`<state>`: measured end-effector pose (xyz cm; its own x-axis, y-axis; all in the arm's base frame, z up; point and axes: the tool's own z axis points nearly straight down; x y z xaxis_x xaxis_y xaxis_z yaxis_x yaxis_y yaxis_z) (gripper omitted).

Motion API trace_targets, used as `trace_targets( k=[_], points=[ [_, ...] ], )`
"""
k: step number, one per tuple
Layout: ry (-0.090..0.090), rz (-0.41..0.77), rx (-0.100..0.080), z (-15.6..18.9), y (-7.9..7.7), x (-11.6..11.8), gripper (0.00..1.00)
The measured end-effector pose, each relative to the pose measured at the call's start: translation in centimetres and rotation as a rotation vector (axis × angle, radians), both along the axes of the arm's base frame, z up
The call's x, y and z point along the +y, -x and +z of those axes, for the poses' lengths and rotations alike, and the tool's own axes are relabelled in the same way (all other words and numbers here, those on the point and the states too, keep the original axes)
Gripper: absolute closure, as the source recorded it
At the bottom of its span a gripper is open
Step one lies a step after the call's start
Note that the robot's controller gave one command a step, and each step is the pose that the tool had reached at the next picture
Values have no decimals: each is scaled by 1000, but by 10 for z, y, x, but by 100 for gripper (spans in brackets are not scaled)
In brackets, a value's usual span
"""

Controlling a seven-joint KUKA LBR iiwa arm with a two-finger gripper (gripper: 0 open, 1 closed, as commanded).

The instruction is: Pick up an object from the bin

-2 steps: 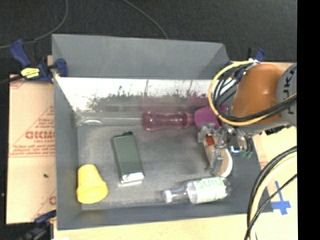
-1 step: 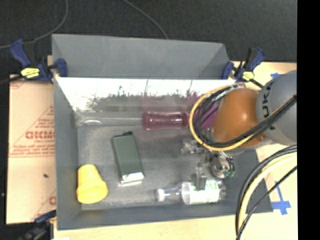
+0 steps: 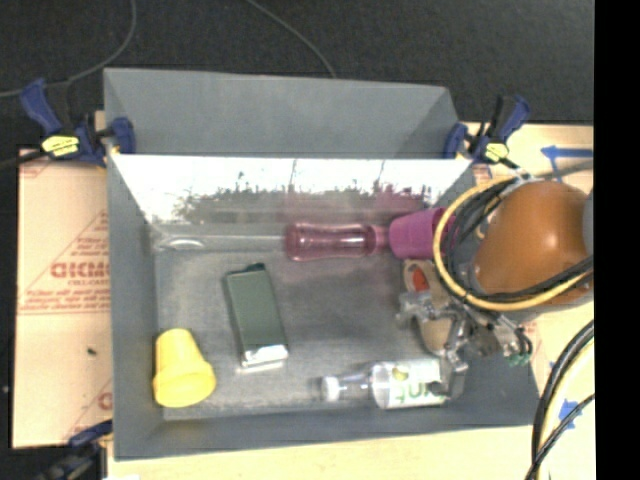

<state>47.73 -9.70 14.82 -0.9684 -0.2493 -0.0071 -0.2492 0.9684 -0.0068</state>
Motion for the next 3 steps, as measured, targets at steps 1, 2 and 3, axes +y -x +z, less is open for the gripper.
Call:
trace_targets(
  k=[1,2,3],
  points=[
    [3,91,-14,-47,-2,0,0],
    [6,417,-8,-76,-2,-11,0],
    [4,158,-13,-78,-14,30,100]
  ],
)
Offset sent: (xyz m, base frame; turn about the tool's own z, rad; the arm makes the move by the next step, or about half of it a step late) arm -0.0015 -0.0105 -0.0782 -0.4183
